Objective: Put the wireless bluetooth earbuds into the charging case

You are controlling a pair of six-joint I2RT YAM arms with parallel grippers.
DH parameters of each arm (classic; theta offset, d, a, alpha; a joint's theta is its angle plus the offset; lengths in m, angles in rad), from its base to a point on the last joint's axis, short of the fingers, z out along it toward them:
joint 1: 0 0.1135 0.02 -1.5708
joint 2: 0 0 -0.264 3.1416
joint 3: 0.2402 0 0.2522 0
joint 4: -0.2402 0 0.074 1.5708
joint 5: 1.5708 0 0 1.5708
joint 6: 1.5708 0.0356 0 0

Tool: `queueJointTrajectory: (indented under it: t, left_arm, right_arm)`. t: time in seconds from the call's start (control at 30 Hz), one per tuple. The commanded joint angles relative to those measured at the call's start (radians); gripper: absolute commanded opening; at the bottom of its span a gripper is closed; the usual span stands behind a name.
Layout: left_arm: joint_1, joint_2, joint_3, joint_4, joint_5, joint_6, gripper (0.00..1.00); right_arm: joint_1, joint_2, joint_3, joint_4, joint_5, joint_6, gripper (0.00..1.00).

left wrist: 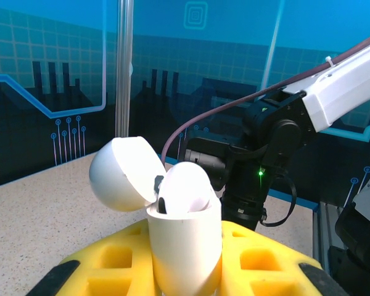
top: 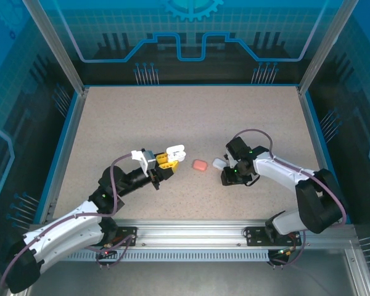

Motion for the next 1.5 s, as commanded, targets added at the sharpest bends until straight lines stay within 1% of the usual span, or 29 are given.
queueJointTrajectory:
  t: [0.0,0.3,0.67,0.8,0.97,1.07,1.17,1.27,1.33,1.47]
  left_arm:
    - [-0.006,-0.016,-0.019,0.001,-0.015,0.026,0.0]
    - [-0.006,-0.018,-0.022,-0.001,-0.017,0.027,0.0]
    - [-0.007,-0.026,-0.022,-0.01,-0.021,0.03,0.0]
    - [-0.007,-0.032,-0.023,-0.014,-0.022,0.032,0.0]
    - [-0.006,-0.035,-0.026,-0.017,-0.027,0.033,0.0]
    - [-0.006,-0.039,-0.028,-0.016,-0.027,0.035,0.0]
    - [-0.005,-0.039,-0.03,-0.016,-0.028,0.036,0.0]
    - [-0.006,-0.041,-0.031,-0.016,-0.03,0.038,0.0]
    - [-0.006,-0.041,-0.034,-0.014,-0.03,0.038,0.0]
    - [-0.006,-0.045,-0.036,-0.012,-0.031,0.039,0.0]
  right_arm:
    - [-0.007,0.027,-0.004,0.027,0.012,0.026,0.41]
    - [0.006,0.084,0.013,0.012,0.092,0.029,0.39]
    - [0.003,0.099,0.049,-0.062,0.23,0.031,0.39]
    - [-0.013,0.088,0.055,-0.084,0.243,0.03,0.39]
    - [-0.058,0.074,0.061,-0.119,0.269,0.037,0.4]
    - [-0.064,0.056,0.068,-0.137,0.294,0.04,0.4]
    - [-0.074,0.012,0.057,-0.117,0.259,0.04,0.41]
    - [-0.11,-0.037,0.021,-0.054,0.147,0.051,0.42]
    - [-0.134,-0.071,-0.014,-0.01,0.101,0.076,0.43]
    - [-0.156,-0.092,-0.039,0.023,0.087,0.111,0.43]
